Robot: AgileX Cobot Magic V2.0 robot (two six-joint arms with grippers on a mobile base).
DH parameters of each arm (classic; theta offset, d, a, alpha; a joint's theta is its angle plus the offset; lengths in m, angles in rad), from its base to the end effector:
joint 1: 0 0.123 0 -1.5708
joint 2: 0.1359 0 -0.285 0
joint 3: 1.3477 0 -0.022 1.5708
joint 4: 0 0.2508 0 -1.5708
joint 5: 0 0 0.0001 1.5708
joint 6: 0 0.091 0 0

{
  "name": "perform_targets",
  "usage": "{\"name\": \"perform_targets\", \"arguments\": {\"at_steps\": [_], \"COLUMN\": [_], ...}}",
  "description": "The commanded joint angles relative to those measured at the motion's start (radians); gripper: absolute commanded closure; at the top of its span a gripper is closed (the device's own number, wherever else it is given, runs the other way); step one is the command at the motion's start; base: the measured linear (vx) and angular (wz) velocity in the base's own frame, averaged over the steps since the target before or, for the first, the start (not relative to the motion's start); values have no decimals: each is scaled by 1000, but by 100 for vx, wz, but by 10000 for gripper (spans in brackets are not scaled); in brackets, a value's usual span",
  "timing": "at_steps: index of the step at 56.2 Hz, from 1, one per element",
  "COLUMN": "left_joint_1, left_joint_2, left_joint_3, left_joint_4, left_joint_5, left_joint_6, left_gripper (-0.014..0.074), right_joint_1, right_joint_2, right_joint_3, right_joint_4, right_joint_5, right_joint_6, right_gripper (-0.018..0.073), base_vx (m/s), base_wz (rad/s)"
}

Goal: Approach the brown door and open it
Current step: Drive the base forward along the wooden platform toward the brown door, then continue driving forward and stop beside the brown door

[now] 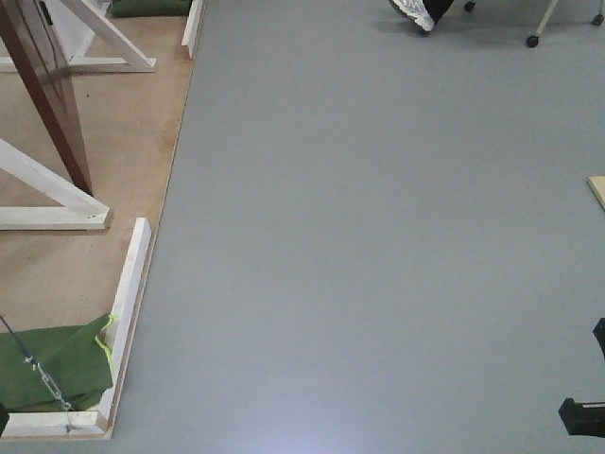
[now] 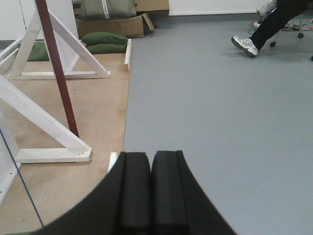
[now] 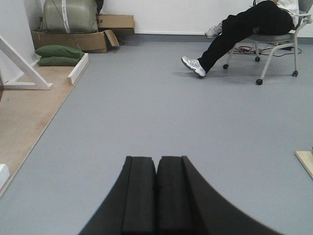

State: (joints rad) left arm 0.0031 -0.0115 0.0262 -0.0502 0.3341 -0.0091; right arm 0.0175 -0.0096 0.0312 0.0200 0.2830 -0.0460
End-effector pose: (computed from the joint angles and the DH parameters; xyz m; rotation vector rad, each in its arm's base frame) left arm 0.0536 -0.0013 0.1749 -0.0430 1.8318 -0.0527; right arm 0.0549 0.0015 0.1776 -0.0436 1.7876 -0.0017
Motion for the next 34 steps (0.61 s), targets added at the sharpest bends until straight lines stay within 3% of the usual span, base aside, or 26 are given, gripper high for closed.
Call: {"name": "perform_targets", "arguments": {"at_steps": [1,34], "left_joint_1": [2,2], "left_joint_2": [-4,-4], "left_joint_3": [-18,-18], "left_joint_4": [-4,-4], "left_joint_5": [-79,-79], "left_joint_6": [-4,-4], "left_gripper": [600,600], "right_joint_1": [-2,-2], "right_joint_2": [-13,-13], "right_joint_3": [4,4], "right_joint_4": [-7,-7], "right_joint_5": [-82,-82], "right_joint_6": [-6,-6], "right_gripper": [559,559], "base_vx": [37,38], "base_wz": [3,2]}}
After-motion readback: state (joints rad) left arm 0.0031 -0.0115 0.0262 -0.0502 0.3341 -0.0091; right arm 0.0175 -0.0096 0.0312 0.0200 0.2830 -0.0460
